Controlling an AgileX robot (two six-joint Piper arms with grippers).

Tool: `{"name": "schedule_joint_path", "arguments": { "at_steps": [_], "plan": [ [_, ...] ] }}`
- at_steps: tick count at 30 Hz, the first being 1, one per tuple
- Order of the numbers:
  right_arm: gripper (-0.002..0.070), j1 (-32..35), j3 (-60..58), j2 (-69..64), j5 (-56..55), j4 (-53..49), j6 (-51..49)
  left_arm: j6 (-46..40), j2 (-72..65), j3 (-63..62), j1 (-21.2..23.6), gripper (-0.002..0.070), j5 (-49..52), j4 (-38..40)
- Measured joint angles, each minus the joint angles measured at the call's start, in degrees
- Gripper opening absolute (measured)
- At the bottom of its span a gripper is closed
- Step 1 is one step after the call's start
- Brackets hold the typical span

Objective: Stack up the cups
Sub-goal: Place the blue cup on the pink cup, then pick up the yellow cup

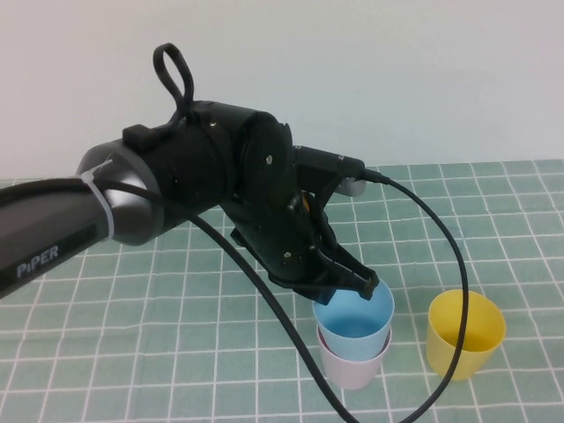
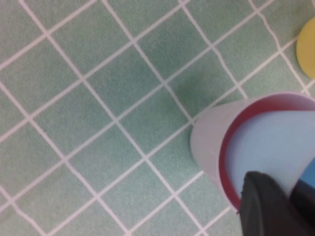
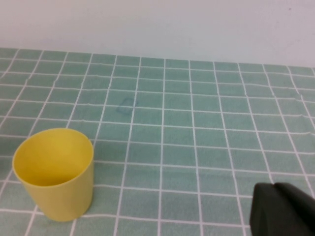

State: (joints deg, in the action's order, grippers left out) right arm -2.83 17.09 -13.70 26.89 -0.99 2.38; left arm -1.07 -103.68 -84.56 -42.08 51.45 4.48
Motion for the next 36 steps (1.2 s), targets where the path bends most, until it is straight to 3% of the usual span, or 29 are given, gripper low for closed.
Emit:
{"name": "schedule_joint_path", "arguments": {
  "at_steps": [7, 11, 14, 17, 21, 28, 32, 36],
  "plan": [
    [-0.0001, 0.00, 0.00, 0.00, 0.00, 0.00, 0.00, -0.32, 0.00, 0.00, 0.00, 0.0146, 0.11, 0.00],
    [-0.0001, 0.00, 0.00, 0.00, 0.00, 0.00, 0.00, -0.44, 0.00, -0.99, 0.00, 0.0172, 1.51, -0.23],
    [-0.0001, 0.00, 0.00, 0.00, 0.00, 0.00, 0.00, -0.32, 0.00, -4.34, 0.00, 0.0155, 4.98, -2.25],
    [-0.0001, 0.00, 0.00, 0.00, 0.51, 0.17, 0.00, -0.06, 1.58, -7.65, 0.00, 0.0087, 8.24, -5.06],
    [-0.0001, -0.96, 1.56, -0.14, 4.12, 5.53, 0.51, 1.97, 8.85, -8.27, 0.00, 0.0015, 5.12, -8.45],
    [-0.0001, -2.06, 15.21, -8.44, 13.81, 15.61, 10.18, 6.55, 22.96, -1.65, -0.41, 0.0001, -2.28, -14.70],
    [-0.0001, -4.71, 20.56, -18.29, 15.79, 16.80, 15.20, 8.08, 31.17, 6.68, -3.80, -0.0001, -6.34, -19.69],
    [-0.0001, -9.75, 24.92, -30.14, 15.93, 17.05, 19.14, 16.28, 37.87, 16.16, -7.54, -0.0001, -10.08, -27.84]
  ]
}}
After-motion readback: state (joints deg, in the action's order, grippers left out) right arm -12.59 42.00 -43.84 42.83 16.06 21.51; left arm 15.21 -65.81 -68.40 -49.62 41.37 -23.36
